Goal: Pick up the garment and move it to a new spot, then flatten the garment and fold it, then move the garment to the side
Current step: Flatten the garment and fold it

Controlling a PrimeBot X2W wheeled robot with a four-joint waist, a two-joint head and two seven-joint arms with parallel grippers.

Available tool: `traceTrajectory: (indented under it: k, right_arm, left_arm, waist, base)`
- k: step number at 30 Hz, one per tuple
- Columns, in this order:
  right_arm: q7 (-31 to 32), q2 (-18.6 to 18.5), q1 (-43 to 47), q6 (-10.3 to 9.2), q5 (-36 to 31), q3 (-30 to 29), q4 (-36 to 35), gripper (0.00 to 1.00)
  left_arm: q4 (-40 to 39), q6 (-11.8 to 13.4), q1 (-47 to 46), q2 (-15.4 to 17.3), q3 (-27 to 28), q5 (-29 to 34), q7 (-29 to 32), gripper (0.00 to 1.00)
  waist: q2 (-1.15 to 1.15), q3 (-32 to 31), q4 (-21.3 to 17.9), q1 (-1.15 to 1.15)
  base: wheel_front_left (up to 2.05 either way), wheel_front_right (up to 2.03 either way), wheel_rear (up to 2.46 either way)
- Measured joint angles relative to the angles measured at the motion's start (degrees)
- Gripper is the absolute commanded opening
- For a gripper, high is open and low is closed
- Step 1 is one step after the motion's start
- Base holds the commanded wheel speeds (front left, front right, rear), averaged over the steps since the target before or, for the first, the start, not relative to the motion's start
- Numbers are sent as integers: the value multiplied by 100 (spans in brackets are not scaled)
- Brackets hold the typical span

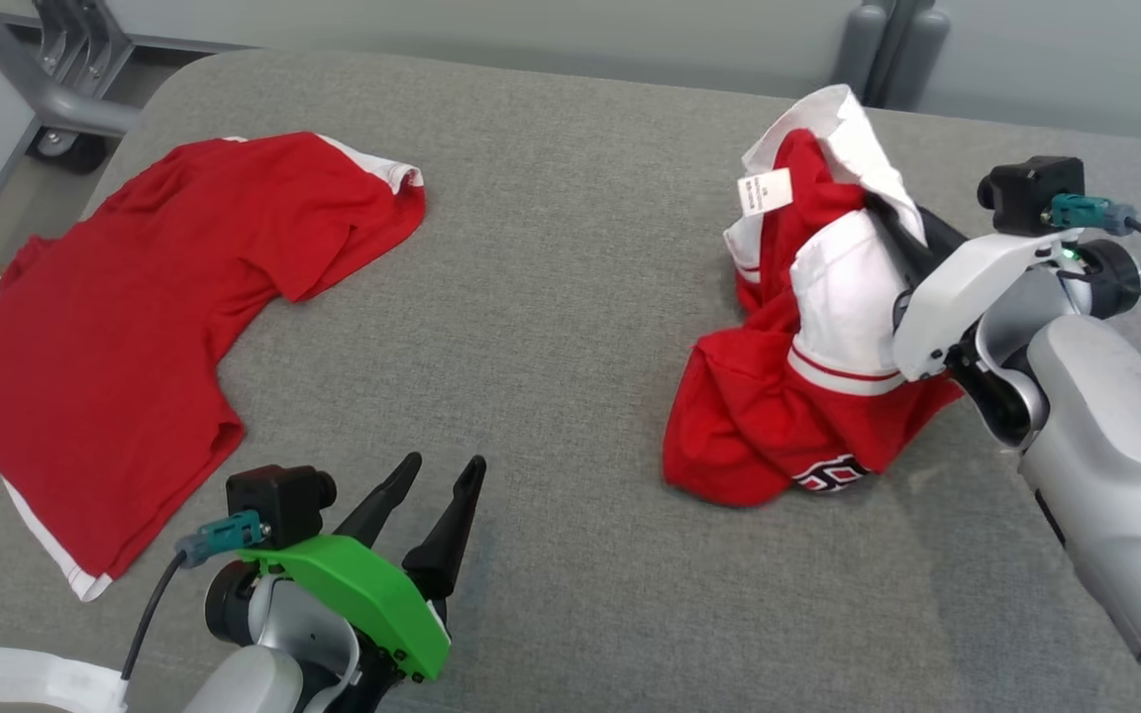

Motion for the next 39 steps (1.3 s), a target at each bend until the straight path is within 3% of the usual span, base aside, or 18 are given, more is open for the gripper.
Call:
traceTrajectory:
  k: [6, 15, 16, 17, 18, 19, 20, 39]
  right_arm:
    - [267, -212, -20, 0, 92, 245, 56, 0]
    - [580, -546, 666, 0, 260, 127, 630, 1]
    - [577, -544, 674, 0, 260, 104, 645, 35]
    - [543, -536, 673, 0, 260, 90, 642, 49]
    - [500, -522, 672, 0, 260, 78, 631, 84]
    - [461, -504, 671, 0, 260, 69, 616, 84]
    - [417, -482, 669, 0, 260, 59, 600, 100]
    - [-307, -347, 969, -9, 248, 105, 145, 100]
  left_arm:
    - [-40, 1, 88, 42, 31, -42, -2, 100]
    - [-164, 1, 108, -57, -104, -91, 7, 100]
    - [-164, 1, 112, -57, -103, -91, 7, 100]
    - [-164, 1, 114, -56, -99, -90, 7, 100]
    - [-164, 2, 115, -54, -92, -89, 7, 100]
    - [-163, 2, 115, -51, -80, -89, 7, 100]
    - [-164, 2, 115, -47, -68, -87, 5, 100]
    - [-77, 2, 96, -41, -53, -73, -2, 100]
  waist:
    - [0, -92, -288, 0]
    - [0, -4, -617, 0]
    - [0, 28, -638, 0]
    - [0, 57, -661, 0]
    - [0, 84, -684, 0]
    - [0, 109, -708, 0]
    - [0, 132, -732, 0]
    - [0, 139, -986, 0]
  base:
    - [0, 0, 0]
    - [0, 0, 0]
    - [0, 0, 0]
    - [0, 0, 0]
    - [0, 0, 0]
    - [0, 0, 0]
    - [0, 0, 0]
    - [0, 0, 0]
